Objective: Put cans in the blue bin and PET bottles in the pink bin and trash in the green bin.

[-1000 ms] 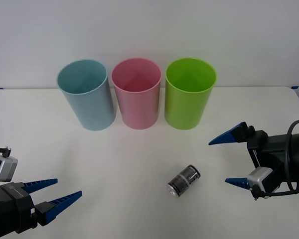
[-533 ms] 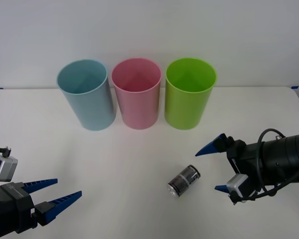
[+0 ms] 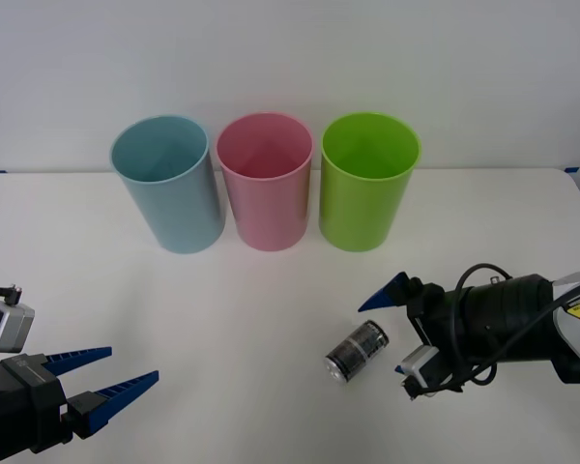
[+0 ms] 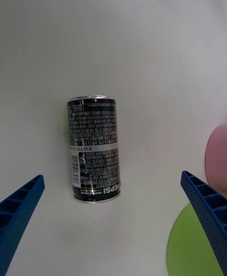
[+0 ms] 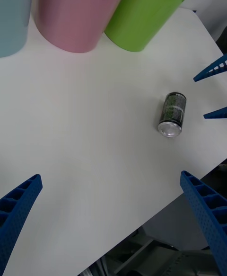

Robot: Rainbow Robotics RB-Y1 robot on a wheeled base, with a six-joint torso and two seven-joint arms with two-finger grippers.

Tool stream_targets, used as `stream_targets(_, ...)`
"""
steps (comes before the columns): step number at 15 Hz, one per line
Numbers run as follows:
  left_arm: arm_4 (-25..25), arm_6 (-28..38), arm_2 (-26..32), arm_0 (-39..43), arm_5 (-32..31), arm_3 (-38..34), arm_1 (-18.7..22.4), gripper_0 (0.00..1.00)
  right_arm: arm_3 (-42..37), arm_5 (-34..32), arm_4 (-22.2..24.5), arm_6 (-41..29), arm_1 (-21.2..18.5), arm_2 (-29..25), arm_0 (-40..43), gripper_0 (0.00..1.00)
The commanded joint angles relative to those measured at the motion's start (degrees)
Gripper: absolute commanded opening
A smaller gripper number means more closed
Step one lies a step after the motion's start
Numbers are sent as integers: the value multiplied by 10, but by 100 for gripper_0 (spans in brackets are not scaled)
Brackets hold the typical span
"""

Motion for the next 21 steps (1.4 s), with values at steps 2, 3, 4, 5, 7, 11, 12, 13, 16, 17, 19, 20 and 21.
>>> stream_targets(2,0,0,0,0,0,0,0,100,22,0,30,-13,4,33,-15,100)
stream_targets(3,0,0,0,0,0,0,0,100,30,0,34,-13,10,38,-19,100)
stream_targets(4,0,0,0,0,0,0,0,100,37,0,42,-13,18,43,-21,100)
stream_targets(5,0,0,0,0,0,0,0,100,46,0,50,-13,30,49,-21,100)
stream_targets(7,0,0,0,0,0,0,0,100,68,-1,61,-7,55,52,-27,100)
stream_targets(11,0,0,0,0,0,0,0,100,96,-1,99,-1,92,53,-36,100)
stream_targets(12,0,0,0,0,0,0,0,100,99,-1,108,-1,98,55,-38,100)
stream_targets(13,0,0,0,0,0,0,0,100,101,-1,122,-3,103,58,-40,100)
stream_targets(16,0,0,0,0,0,0,0,100,114,-1,130,-7,112,68,-47,100)
stream_targets(17,0,0,0,0,0,0,0,100,124,-1,132,-5,117,71,-51,100)
stream_targets(19,0,0,0,0,0,0,0,100,140,-1,142,-3,130,73,-58,100)
stream_targets(20,0,0,0,0,0,0,0,100,141,-1,152,-4,135,74,-60,100)
stream_targets(21,0,0,0,0,0,0,0,100,140,-1,161,-3,138,77,-61,98)
